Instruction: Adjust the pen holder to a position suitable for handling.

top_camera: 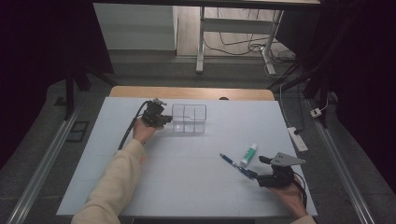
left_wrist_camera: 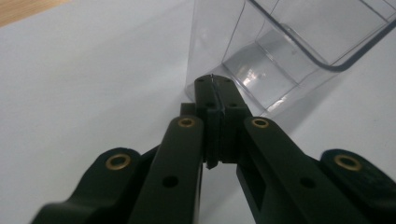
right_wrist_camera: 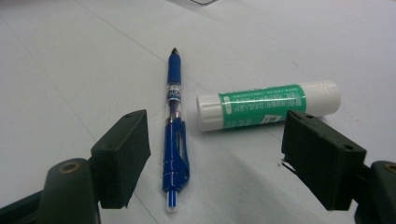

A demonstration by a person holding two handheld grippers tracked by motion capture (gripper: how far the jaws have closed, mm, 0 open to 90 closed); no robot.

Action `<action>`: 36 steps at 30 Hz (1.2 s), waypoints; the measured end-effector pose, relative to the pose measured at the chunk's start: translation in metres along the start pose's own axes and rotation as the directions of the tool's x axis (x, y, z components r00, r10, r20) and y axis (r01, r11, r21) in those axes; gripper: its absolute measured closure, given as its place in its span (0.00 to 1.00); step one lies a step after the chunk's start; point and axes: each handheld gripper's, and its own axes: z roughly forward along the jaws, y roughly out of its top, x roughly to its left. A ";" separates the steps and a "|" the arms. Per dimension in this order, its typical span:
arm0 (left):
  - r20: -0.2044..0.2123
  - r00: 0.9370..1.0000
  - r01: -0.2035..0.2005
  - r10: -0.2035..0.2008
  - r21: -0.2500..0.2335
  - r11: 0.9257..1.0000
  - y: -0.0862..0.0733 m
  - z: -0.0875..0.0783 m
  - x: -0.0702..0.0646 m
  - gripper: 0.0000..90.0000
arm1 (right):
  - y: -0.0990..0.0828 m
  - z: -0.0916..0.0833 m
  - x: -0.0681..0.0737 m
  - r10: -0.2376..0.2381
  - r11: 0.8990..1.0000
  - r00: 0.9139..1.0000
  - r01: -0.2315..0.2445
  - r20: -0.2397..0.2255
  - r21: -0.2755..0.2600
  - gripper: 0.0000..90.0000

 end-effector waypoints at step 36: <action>-0.017 0.999 -0.048 0.047 -0.037 0.998 0.005 -0.019 -0.013 0.99 | 0.000 0.000 -0.001 0.010 1.000 1.000 -0.010 -0.006 -0.009 0.25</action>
